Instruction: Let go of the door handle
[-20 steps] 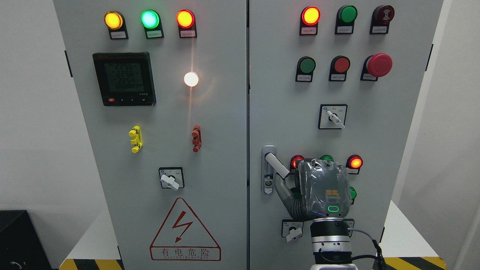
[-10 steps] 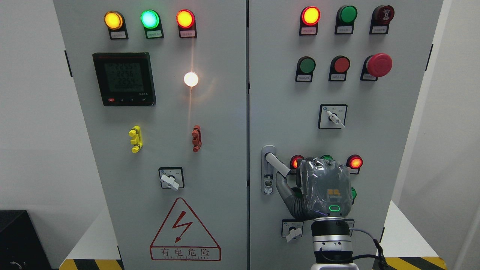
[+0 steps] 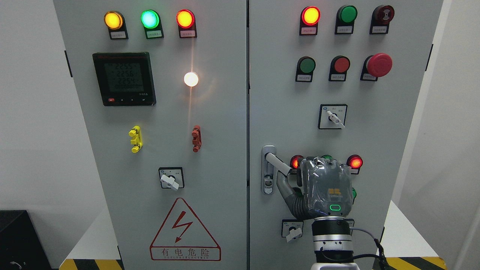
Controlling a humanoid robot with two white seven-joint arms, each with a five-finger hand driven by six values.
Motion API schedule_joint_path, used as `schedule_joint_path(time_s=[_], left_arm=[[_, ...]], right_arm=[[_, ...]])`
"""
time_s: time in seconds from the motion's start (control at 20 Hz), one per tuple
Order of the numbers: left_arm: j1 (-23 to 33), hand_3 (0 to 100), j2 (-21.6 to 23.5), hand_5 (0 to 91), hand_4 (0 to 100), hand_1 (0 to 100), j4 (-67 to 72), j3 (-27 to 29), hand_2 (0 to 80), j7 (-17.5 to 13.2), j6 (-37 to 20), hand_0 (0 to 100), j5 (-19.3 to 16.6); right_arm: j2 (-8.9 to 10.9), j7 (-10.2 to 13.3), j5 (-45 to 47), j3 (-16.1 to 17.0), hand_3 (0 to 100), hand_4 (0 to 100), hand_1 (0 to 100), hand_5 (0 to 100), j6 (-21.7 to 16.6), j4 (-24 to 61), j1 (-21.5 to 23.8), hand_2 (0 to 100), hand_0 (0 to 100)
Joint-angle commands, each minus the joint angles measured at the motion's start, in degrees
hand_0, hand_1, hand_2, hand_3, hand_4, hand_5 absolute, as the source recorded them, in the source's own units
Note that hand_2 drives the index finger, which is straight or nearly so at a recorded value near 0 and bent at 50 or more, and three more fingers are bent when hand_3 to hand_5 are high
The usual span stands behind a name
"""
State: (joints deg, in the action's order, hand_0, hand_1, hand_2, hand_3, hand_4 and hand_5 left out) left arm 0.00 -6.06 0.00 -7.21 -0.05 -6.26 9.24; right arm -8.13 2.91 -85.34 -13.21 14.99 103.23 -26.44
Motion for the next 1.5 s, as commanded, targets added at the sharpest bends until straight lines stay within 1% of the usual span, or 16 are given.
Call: schedule_joint_path(time_s=[0.0, 1.45], left_arm=[[-1.5, 0, 0.0, 0.0, 0, 56, 1.7, 0.0, 0.0, 0.0, 0.0, 12, 0.0], [-1.5, 0, 0.0, 0.0, 0, 56, 1.7, 0.0, 0.0, 0.0, 0.0, 12, 0.0]], right_arm=[[-0.05, -0.1, 0.0, 0.0, 100, 100, 46, 100, 0.3, 0.2, 0.0, 91, 48], [-0.05, -0.1, 0.1, 0.4, 100, 100, 45, 100, 0.4, 0.3, -0.7, 91, 48]])
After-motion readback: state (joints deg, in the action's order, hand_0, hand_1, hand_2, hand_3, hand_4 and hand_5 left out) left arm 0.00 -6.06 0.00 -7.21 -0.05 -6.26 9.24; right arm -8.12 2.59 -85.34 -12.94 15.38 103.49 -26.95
